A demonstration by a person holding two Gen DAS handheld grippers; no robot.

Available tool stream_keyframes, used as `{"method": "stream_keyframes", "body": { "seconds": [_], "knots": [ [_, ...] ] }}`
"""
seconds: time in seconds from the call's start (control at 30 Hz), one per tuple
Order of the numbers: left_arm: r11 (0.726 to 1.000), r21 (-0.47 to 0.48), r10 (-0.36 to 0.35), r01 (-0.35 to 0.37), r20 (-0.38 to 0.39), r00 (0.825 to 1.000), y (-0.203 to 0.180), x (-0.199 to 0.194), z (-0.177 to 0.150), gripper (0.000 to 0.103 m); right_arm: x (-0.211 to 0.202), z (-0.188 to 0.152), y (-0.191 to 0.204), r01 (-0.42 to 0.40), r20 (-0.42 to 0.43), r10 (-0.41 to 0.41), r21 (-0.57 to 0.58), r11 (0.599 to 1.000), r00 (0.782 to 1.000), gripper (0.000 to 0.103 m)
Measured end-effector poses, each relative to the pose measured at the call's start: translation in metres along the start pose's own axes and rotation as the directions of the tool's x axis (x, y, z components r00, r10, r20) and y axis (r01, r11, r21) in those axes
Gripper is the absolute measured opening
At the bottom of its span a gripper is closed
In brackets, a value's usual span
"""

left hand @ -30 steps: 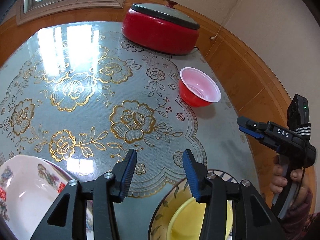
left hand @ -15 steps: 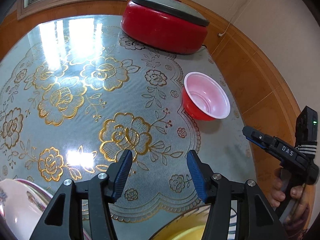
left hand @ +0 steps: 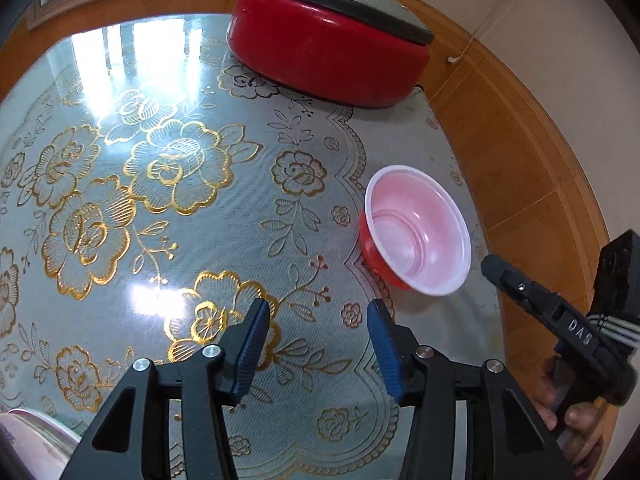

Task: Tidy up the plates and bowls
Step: 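Move both grippers to the pink-and-red bowl and grasp its rim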

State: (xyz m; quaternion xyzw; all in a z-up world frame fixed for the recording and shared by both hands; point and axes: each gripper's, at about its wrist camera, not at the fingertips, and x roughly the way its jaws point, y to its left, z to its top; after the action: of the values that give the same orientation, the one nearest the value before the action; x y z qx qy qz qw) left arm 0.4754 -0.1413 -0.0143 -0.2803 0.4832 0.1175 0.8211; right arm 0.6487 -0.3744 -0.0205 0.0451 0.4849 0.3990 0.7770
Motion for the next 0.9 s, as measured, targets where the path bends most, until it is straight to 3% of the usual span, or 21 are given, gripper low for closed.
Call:
{"method": "stream_keyframes", "body": {
  "seconds": [0.2,0.4,0.6,0.67,0.9],
  "knots": [
    [0.999,-0.021,-0.034,0.034,0.007,0.999,-0.010,0.015,0.024,0.050,0.018,0.010,0.002,0.031,-0.002,-0.031,-0.038,0.999,1.000,0.042],
    [0.998,-0.026,-0.055,0.055,-0.002,0.998,-0.019,0.036,0.043,0.040,0.034,0.010,0.002,0.050,-0.019,-0.051,-0.084,0.995,0.998,0.038],
    [0.998,-0.012,-0.054,0.054,-0.039,0.998,-0.027,0.059,0.047,0.010,0.047,0.007,0.003,0.053,-0.047,-0.058,-0.104,0.993,0.997,0.013],
    [0.999,0.009,-0.048,0.048,-0.025,0.999,-0.029,0.056,0.045,0.009,0.045,0.006,0.004,0.064,-0.043,-0.069,-0.107,0.992,0.997,0.011],
    [0.999,0.037,-0.039,0.039,-0.026,0.999,-0.026,0.036,0.019,0.009,0.035,0.001,0.004,-0.012,-0.072,0.007,-0.080,0.997,0.997,0.009]
  ]
}}
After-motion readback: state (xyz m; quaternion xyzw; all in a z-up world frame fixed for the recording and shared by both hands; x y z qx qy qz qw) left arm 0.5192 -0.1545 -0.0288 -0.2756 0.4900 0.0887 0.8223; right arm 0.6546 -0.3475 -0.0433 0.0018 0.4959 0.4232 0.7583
